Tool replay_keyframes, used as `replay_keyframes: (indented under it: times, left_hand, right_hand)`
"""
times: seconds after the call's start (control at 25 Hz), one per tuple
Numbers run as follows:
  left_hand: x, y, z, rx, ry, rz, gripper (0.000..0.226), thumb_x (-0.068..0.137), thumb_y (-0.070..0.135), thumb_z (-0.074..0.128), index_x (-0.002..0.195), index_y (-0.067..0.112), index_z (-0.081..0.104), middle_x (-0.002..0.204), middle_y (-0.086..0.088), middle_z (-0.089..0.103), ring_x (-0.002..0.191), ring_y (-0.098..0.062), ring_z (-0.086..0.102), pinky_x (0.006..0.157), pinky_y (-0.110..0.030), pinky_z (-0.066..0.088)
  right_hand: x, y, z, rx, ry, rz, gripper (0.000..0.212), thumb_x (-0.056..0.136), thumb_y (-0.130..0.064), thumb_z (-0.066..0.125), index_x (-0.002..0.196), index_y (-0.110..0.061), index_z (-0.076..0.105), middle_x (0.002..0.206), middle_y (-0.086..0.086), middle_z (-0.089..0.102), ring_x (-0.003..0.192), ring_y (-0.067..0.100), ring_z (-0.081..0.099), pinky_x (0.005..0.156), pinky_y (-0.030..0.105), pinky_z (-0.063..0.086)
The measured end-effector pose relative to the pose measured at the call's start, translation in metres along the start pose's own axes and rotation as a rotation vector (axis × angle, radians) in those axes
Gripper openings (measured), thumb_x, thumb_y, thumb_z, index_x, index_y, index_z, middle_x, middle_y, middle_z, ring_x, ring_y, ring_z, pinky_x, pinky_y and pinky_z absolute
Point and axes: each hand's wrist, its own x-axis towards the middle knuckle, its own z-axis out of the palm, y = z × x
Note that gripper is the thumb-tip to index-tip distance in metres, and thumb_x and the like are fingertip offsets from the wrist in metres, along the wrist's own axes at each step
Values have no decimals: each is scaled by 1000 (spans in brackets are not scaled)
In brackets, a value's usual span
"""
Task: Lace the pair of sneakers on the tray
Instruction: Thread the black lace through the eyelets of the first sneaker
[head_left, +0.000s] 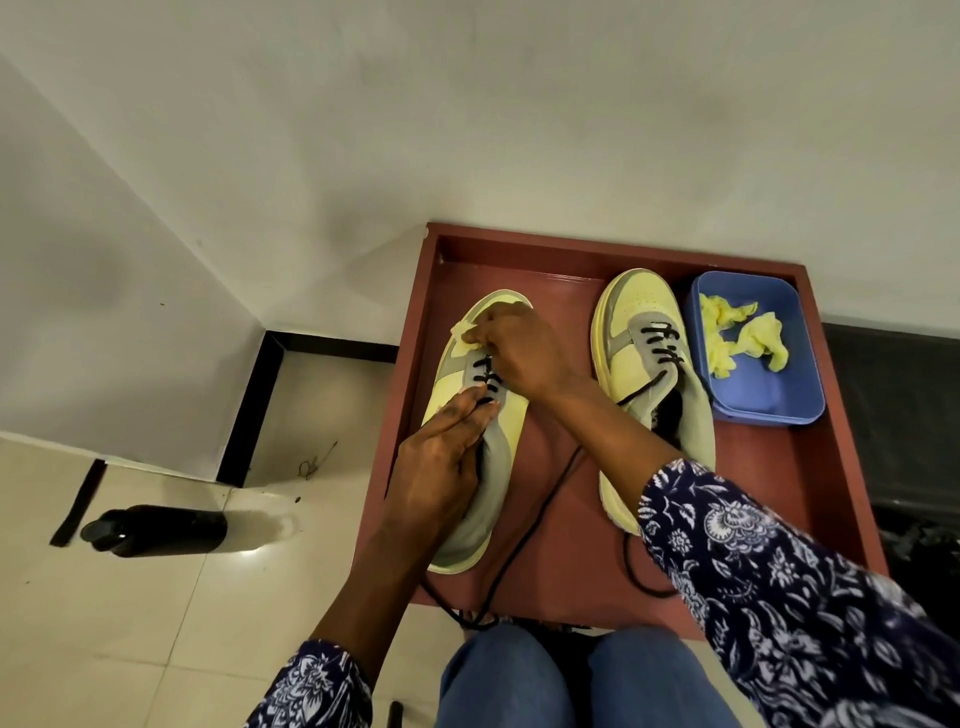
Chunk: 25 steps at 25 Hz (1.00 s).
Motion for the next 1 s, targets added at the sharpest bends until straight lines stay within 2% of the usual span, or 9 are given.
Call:
replay_keyframes:
  times: [0.08, 0.24, 0.36, 0.44, 0.56, 0.68, 0.8, 1.0]
  left_hand:
    - [1, -1, 1, 0, -3, 6, 37, 86, 10, 40, 114, 3, 63, 121, -16, 61, 114, -17, 49, 102, -15, 25]
    - [0, -1, 1, 24, 6, 4, 35, 82, -2, 50, 114, 4, 64, 123, -13, 61, 115, -14, 47, 101, -17, 30]
    - [-1, 0, 0, 7, 8, -10, 37, 82, -2, 50, 115, 7, 64, 125, -9, 60, 118, -7, 46, 102, -9, 27]
    - [0, 0, 0, 4, 12, -14, 37, 82, -2, 49, 115, 7, 64, 126, -8, 59, 121, -1, 42, 102, -2, 23]
    - [0, 0, 0, 12, 21, 4, 36, 81, -4, 50, 114, 5, 64, 124, -10, 60, 124, -5, 35, 100, 1, 21]
    - [0, 0, -1, 7, 20, 9, 37, 81, -4, 51, 113, 6, 64, 124, -10, 60, 122, 3, 33, 100, 1, 22]
    - [0, 0, -1, 5, 7, 6, 38, 81, -4, 49, 114, 7, 64, 125, -8, 60, 122, -5, 39, 100, -3, 26]
    - [-1, -1, -3, -16, 0, -18, 38, 83, -3, 48, 117, 8, 63, 129, -7, 57, 121, -5, 46, 103, -8, 28]
  right_hand:
    - [11, -5, -2, -89, -81, -43, 36, 89, -1, 48, 123, -5, 59, 123, 14, 58, 116, 30, 51, 93, 32, 40]
    - [29, -4, -12, -199, -69, -102, 33, 94, -6, 44, 123, -5, 59, 122, 13, 58, 115, 26, 52, 91, 28, 40]
    - [30, 5, -25, -258, -32, -46, 35, 97, -7, 35, 124, -6, 57, 124, 12, 56, 118, 25, 49, 96, 28, 34]
    - [30, 16, -30, -234, -11, 65, 36, 97, -6, 35, 127, -7, 56, 125, 14, 55, 117, 27, 49, 94, 28, 34]
    - [25, 31, -21, -42, 35, 308, 43, 90, 0, 41, 130, -9, 52, 128, 16, 55, 119, 29, 50, 96, 27, 33]
    - [5, 28, -5, 286, 187, 561, 46, 84, 5, 44, 126, -7, 55, 130, 15, 57, 121, 29, 51, 102, 29, 36]
    - [-19, 18, 2, 571, 310, 782, 45, 83, 5, 44, 121, -12, 60, 126, 9, 60, 114, 27, 56, 94, 28, 44]
    - [-60, -12, 25, 783, 376, 825, 41, 84, 6, 44, 118, -11, 62, 120, 7, 64, 105, 25, 60, 87, 26, 45]
